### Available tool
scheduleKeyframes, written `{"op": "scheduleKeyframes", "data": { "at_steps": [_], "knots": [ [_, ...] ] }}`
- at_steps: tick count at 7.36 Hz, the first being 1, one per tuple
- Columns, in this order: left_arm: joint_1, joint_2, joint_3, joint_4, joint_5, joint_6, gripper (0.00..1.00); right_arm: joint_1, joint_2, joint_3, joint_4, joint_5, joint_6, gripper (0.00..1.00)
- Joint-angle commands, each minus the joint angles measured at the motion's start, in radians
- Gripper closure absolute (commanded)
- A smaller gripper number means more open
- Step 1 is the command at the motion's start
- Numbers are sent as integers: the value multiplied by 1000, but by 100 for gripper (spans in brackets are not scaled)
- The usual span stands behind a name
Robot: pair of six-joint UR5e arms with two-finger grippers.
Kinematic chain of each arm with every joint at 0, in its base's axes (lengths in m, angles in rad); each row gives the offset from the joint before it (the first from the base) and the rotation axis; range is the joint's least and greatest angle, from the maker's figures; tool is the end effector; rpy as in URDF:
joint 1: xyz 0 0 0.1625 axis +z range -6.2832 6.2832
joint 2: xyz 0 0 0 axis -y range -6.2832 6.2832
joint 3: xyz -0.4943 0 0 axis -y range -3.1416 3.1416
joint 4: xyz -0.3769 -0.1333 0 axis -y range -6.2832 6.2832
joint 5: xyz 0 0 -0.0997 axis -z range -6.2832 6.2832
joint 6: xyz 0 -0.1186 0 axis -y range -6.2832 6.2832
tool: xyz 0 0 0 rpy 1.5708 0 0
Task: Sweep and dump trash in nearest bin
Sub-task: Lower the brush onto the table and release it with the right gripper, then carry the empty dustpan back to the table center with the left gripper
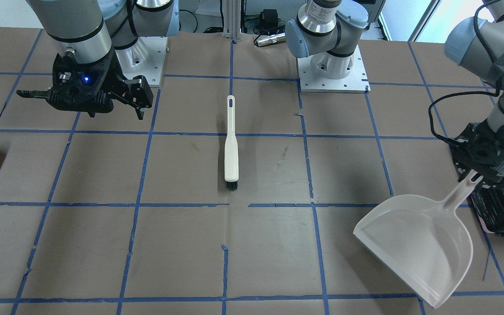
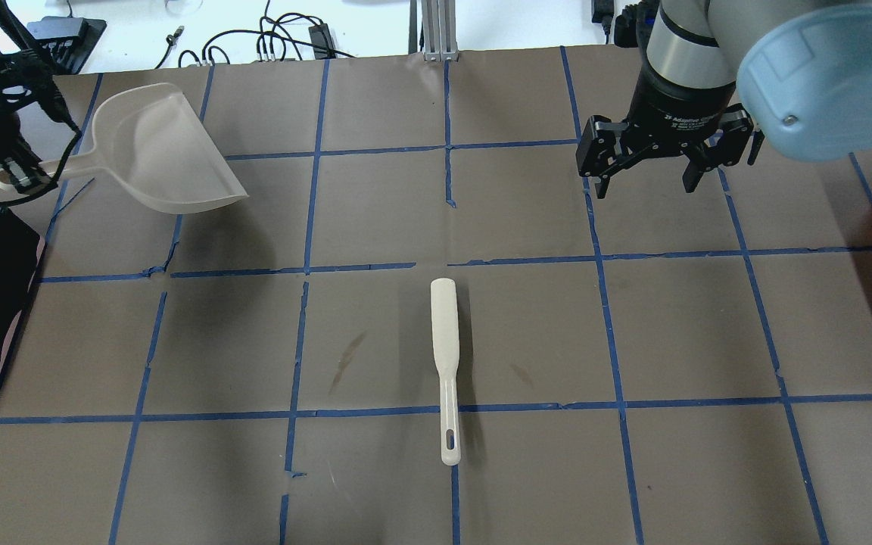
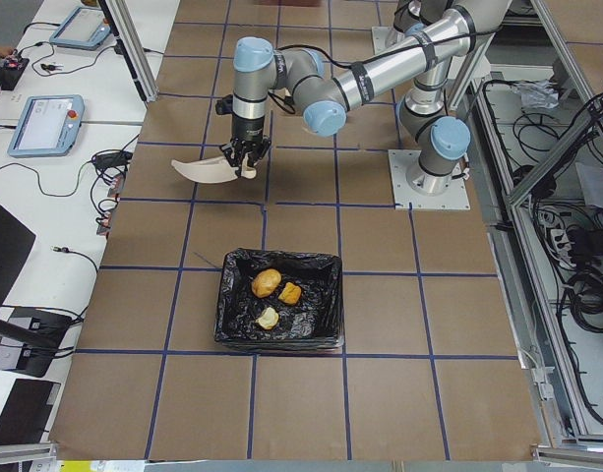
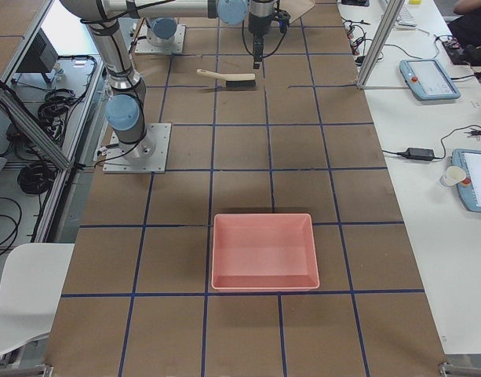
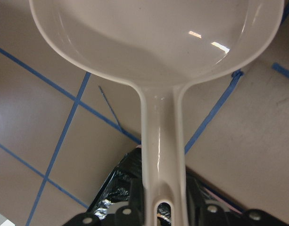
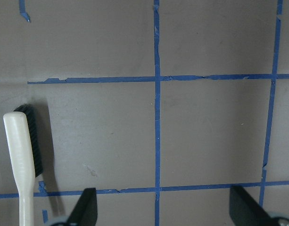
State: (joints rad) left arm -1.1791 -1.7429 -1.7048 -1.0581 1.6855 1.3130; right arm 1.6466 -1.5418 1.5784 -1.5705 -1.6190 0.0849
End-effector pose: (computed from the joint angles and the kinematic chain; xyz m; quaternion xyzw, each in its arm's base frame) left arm 0.1053 -0.5686 0.4411 0.4361 0.8922 -0.0248 0.1150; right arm 0.1640 -0.4752 0.5207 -0.0041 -0.9995 -0.0164 0.0255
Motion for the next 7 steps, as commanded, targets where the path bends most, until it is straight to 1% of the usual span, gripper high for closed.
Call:
{"op": "scheduleKeyframes", "data": {
  "at_steps": [1,3,5,6,7],
  "knots": [
    [-71,-17,-33,-16,-93,-263,100,-1,-1,31,-9,1,6,0],
    [-199,-49,-32,16,-89,-540,100,-1,0,58,-14,-2,-4,0],
    [-275,-76,-35,26,-90,-729,100,-2,3,57,-16,1,-5,0],
    [-336,-98,-33,30,-86,-797,100,-4,-1,54,-28,1,-8,0],
    [-377,-125,-35,85,-90,-963,100,-7,-3,52,-31,-1,-8,0]
  ]
}}
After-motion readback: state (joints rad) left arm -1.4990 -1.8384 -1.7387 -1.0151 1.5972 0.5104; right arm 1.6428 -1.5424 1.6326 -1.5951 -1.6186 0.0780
